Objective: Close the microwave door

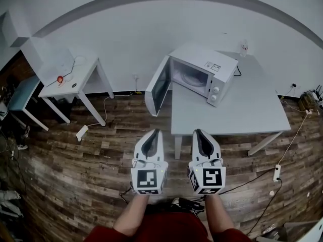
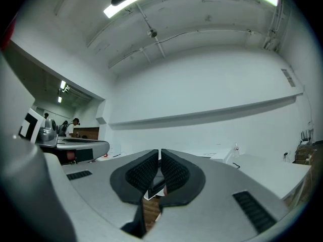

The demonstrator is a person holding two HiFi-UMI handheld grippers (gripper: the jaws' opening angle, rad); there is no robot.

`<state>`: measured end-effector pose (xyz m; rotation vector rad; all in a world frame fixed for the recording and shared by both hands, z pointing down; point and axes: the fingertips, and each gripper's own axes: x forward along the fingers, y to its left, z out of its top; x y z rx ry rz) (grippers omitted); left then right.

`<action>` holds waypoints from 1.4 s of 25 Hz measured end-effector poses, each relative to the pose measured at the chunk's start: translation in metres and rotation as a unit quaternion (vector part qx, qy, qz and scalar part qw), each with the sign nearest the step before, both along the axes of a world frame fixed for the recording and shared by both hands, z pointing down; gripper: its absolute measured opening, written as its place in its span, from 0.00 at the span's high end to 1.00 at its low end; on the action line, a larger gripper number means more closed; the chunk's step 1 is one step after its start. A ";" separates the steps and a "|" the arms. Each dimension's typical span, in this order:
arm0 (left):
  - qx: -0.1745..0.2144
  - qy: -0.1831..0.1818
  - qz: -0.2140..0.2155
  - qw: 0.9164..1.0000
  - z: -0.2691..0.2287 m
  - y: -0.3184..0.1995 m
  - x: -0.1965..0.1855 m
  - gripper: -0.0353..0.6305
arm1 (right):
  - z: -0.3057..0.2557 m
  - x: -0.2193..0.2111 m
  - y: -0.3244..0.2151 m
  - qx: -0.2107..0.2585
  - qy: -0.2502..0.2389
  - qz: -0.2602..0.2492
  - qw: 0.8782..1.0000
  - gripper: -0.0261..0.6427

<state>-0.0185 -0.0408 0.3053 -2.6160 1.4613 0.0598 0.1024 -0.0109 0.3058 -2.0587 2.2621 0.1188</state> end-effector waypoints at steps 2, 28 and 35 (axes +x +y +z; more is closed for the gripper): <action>0.000 -0.003 -0.001 1.000 0.002 -0.006 0.003 0.91 | 0.002 0.003 -0.007 -0.001 -0.002 -0.003 1.000 0.91; -0.006 0.019 0.023 1.000 0.030 -0.199 -0.026 0.91 | 0.043 -0.038 -0.209 -0.042 0.012 -0.014 0.999 0.91; -0.028 -0.008 0.037 0.999 0.057 -0.249 -0.042 0.90 | 0.064 -0.058 -0.257 -0.068 0.017 -0.006 0.998 0.91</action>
